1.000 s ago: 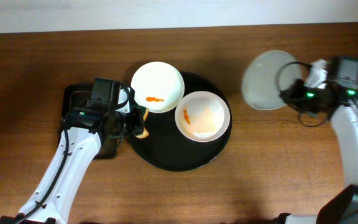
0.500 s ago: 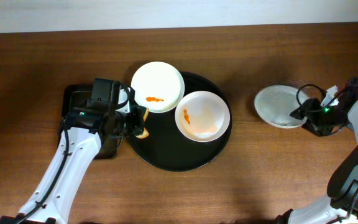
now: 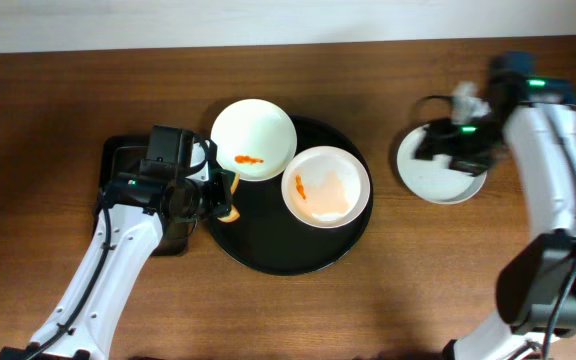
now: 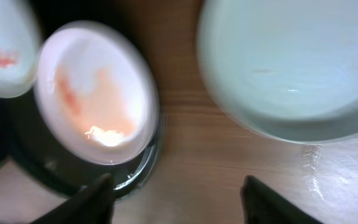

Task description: Clean dirty plates on tray and stack at the side

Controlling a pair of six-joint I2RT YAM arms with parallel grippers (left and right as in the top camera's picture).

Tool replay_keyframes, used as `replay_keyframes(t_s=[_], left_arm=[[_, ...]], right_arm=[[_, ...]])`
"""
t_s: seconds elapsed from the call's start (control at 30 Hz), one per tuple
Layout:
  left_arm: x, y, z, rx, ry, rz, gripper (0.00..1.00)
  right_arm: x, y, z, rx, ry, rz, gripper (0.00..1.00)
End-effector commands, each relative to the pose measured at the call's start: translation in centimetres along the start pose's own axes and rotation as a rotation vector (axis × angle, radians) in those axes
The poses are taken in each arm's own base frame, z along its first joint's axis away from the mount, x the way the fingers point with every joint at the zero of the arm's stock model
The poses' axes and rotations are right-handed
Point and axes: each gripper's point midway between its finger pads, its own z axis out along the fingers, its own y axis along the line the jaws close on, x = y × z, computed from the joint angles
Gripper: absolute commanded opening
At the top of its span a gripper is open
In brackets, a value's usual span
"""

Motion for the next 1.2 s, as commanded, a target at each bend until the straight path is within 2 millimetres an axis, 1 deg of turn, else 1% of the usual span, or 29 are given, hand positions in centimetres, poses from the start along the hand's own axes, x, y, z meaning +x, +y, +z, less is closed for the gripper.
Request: replay_keyframes(t_s=[0.0, 0.07, 0.1, 0.13, 0.17, 0.2, 0.27, 0.3, 0.37, 0.4, 0.47, 0.5, 0.57, 0.63, 0.67, 0.7, 0.77, 0.8, 0.83, 0.87, 0.9, 0.93, 1.03, 1.17], left_arm=[[-0.2, 0.7, 0.0, -0.042, -0.008, 0.014, 0.00], [-0.3, 1.3, 0.0, -0.074, -0.018, 0.013, 0.00], [-0.4, 1.5, 0.0, -0.084, -0.023, 0.014, 0.00], [-0.6, 1.7, -0.1, -0.098, -0.029, 0.012, 0.00], [-0.8, 2.2, -0.1, -0.120, -0.041, 0.007, 0.00], [-1.0, 2.8, -0.3, -0.143, -0.051, 0.001, 0.00], [-1.5, 4.1, -0.6, -0.198, -0.073, -0.011, 0.00], [-1.6, 4.3, -0.6, -0.200, -0.075, -0.018, 0.00], [-1.7, 4.6, -0.7, -0.203, -0.079, -0.027, 0.00], [-1.7, 4.6, -0.7, -0.202, -0.080, -0.027, 0.00], [-1.8, 4.5, -0.7, -0.201, -0.083, -0.026, 0.00], [-1.8, 4.5, -0.7, -0.201, -0.083, -0.026, 0.00], [-1.8, 4.5, -0.7, -0.201, -0.083, -0.026, 0.00], [-1.8, 4.5, -0.7, -0.201, -0.082, -0.026, 0.00], [-1.8, 4.5, -0.7, -0.199, -0.081, -0.026, 0.00], [-1.8, 4.5, -0.7, -0.197, -0.080, -0.026, 0.00], [-1.8, 4.5, -0.7, -0.197, -0.080, -0.026, 0.00], [-1.8, 4.5, -0.7, -0.197, -0.080, -0.026, 0.00], [-1.8, 4.5, -0.7, -0.197, -0.080, -0.026, 0.00], [-1.8, 4.5, -0.7, -0.197, -0.080, -0.026, 0.00], [-1.8, 4.5, -0.7, -0.197, -0.080, -0.026, 0.00], [-1.8, 4.5, -0.7, -0.197, -0.081, -0.026, 0.00], [-1.8, 4.5, -0.7, -0.197, -0.081, -0.026, 0.00], [-1.8, 4.5, -0.7, -0.197, -0.082, -0.026, 0.00]], right_arm=[[1.8, 6.3, 2.8, -0.003, 0.043, -0.201, 0.47], [3.3, 9.1, 5.7, 0.081, 0.048, -0.242, 0.42], [3.9, 10.5, 6.9, 0.073, 0.046, -0.286, 0.37], [4.6, 11.9, 8.2, 0.061, 0.041, -0.335, 0.31], [5.4, 13.1, 9.7, 0.056, 0.027, -0.360, 0.27], [5.5, 13.3, 10.7, 0.077, 0.003, -0.346, 0.23], [6.0, 13.2, 13.0, 0.108, -0.043, -0.285, 0.06], [6.6, 13.3, 14.0, 0.096, -0.047, -0.272, 0.04], [7.7, 14.4, 15.9, 0.034, -0.055, -0.306, 0.04], [8.2, 14.9, 16.6, 0.010, -0.059, -0.323, 0.04], [9.2, 15.9, 17.2, -0.003, -0.062, -0.360, 0.04], [9.3, 16.4, 17.4, 0.001, -0.078, -0.380, 0.04], [8.8, 16.6, 17.4, 0.033, -0.126, -0.398, 0.04], [7.5, 16.6, 17.5, 0.075, -0.194, -0.407, 0.04], [7.2, 16.5, 18.0, 0.084, -0.205, -0.407, 0.04], [7.0, 16.4, 19.1, 0.085, -0.201, -0.406, 0.04], [7.3, 16.3, 20.4, 0.081, -0.183, -0.408, 0.04], [7.7, 16.5, 20.6, 0.060, -0.160, -0.409, 0.04], [8.6, 17.3, 20.9, 0.005, -0.116, -0.412, 0.04], [9.5, 18.1, 20.8, -0.054, -0.079, -0.416, 0.04], [10.8, 19.6, 20.5, -0.154, -0.018, -0.423, 0.04], [11.6, 20.6, 20.1, -0.215, 0.017, -0.427, 0.04], [13.3, 22.3, 19.3, -0.336, 0.089, -0.450, 0.04], [15.4, 23.8, 18.7, -0.426, 0.162, -0.471, 0.05]])
